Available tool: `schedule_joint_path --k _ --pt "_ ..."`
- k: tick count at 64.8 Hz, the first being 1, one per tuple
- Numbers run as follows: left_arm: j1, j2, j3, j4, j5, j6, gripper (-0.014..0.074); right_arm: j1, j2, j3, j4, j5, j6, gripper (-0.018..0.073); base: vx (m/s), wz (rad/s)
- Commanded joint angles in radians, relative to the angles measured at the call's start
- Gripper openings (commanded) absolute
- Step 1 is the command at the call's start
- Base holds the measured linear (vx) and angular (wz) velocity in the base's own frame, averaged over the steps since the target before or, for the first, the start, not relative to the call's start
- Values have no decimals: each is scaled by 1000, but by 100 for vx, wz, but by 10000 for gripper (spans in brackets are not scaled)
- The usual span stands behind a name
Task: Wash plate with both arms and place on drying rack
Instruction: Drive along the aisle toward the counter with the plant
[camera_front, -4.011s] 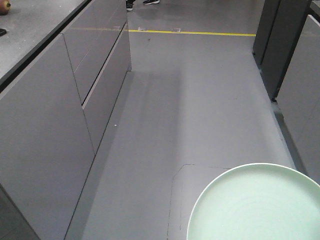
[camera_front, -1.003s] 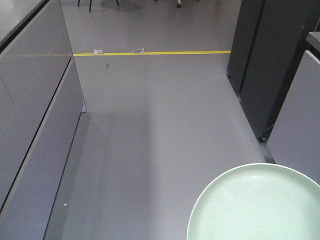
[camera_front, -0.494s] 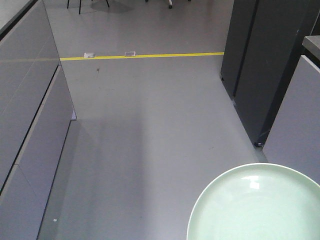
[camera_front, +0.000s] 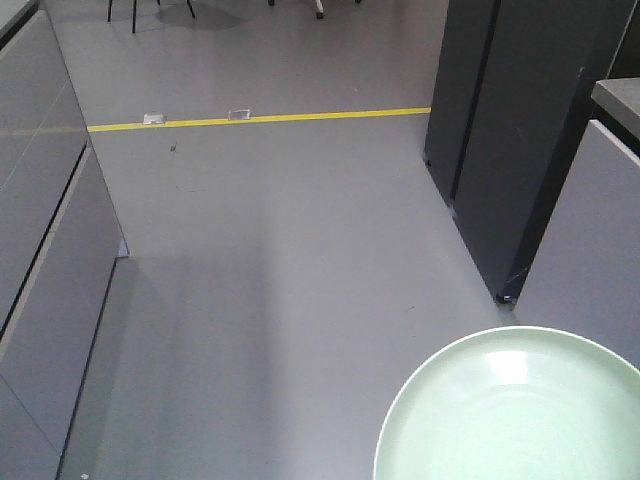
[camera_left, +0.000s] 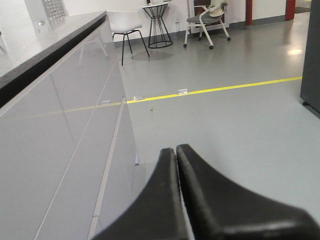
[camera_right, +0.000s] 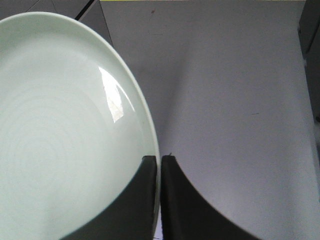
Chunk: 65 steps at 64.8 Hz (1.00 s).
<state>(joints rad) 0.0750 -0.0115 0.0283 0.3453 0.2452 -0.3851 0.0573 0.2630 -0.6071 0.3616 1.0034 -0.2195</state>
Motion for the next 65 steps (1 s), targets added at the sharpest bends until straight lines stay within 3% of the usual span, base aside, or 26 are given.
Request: schedule_joint_path --k 1,65 --pt "0 -15 -27 5 -63 -8 -6 -3 12 -23 17 -66 2 -1 15 -11" --pt "0 -15 -27 5 -63 -8 -6 -3 12 -23 17 -66 2 -1 13 -22"
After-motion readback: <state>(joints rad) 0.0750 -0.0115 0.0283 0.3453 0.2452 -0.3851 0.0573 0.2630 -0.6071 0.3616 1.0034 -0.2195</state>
